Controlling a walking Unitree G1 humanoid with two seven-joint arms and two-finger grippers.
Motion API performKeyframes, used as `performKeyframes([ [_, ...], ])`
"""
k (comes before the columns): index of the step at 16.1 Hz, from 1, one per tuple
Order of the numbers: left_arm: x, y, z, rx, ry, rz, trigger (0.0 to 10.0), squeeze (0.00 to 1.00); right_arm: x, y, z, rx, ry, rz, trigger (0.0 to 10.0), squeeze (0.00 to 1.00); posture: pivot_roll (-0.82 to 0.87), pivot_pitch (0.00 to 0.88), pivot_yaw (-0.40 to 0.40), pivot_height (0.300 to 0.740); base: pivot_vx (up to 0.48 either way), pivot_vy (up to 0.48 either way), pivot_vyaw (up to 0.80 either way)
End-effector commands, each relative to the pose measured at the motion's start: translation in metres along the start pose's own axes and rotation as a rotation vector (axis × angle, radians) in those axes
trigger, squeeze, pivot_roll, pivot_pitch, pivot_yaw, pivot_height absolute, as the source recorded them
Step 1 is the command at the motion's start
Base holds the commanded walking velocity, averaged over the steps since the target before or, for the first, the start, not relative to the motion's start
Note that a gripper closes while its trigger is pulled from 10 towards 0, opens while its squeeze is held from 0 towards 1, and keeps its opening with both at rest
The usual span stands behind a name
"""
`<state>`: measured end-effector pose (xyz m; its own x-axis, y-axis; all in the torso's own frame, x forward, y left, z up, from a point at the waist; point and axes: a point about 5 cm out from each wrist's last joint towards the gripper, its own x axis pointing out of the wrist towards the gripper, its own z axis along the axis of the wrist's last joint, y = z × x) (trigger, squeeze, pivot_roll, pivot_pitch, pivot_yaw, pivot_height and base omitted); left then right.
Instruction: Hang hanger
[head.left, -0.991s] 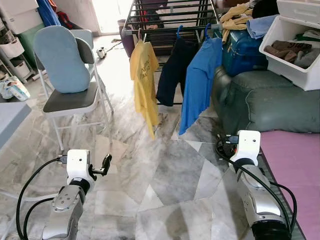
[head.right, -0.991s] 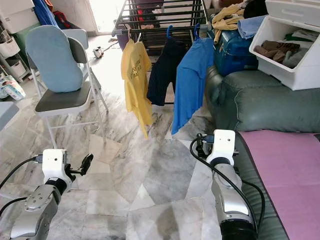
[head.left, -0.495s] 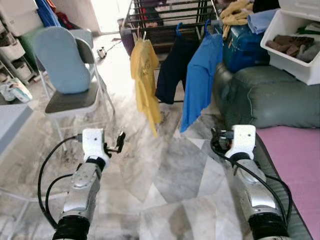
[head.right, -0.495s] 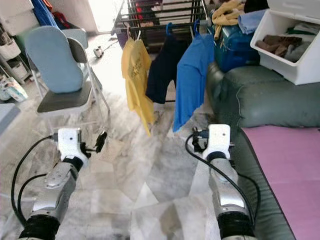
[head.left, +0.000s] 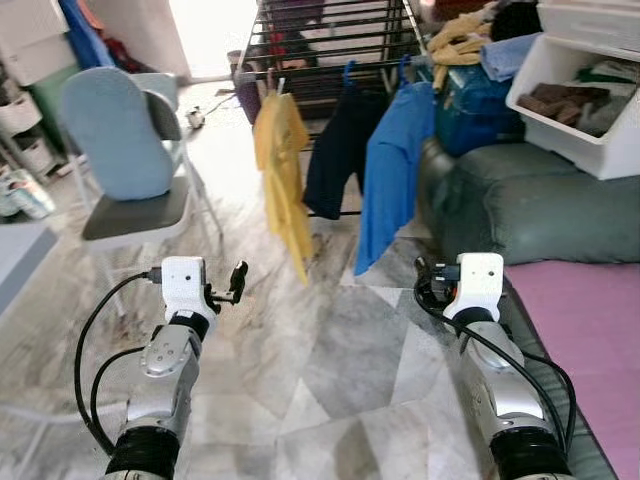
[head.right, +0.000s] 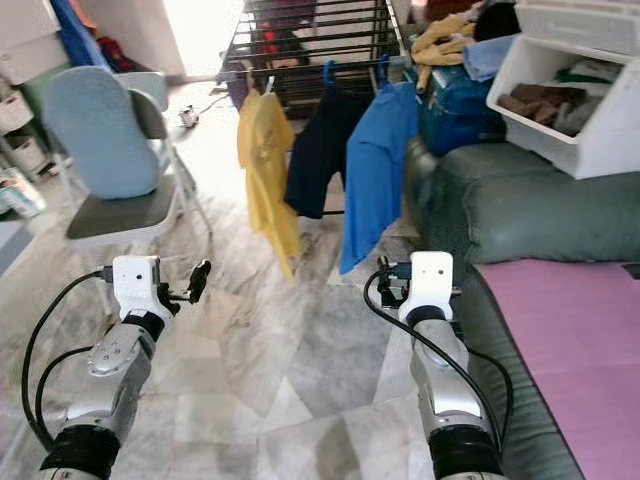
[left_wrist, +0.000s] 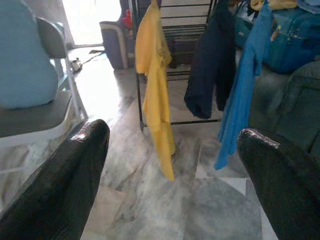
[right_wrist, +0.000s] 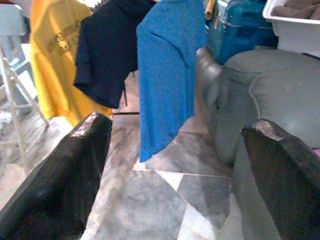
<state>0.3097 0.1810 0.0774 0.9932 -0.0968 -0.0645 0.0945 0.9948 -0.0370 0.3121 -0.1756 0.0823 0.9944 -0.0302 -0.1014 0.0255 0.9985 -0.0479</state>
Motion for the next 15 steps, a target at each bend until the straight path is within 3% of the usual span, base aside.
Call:
performKeyframes([
  [1,0.0021,0.0048,0.0036,0.009,-0.011,0.004,10.0,0.0,0.0012,0.0049,-0.0003,0.007,0.002,0.01,10.0,0.0,-0.15,0.0,0.093,0.74,0.428,0.0,0.0],
  [11,0.0062,-0.0003,0.0012,-0.005,-0.002,-0.017,10.0,0.0,0.0029,0.0062,-0.0007,0.014,0.005,0.007,10.0,0.0,-0.16,0.0,0.099,0.74,0.436,0.0,0.0],
  [15,0.0086,-0.0001,-0.0008,-0.026,0.021,-0.013,10.0,0.0,0.0049,0.0068,-0.0007,0.019,0.01,0.005,10.0,0.0,-0.15,0.0,0.1,0.74,0.373,0.3,0.0],
])
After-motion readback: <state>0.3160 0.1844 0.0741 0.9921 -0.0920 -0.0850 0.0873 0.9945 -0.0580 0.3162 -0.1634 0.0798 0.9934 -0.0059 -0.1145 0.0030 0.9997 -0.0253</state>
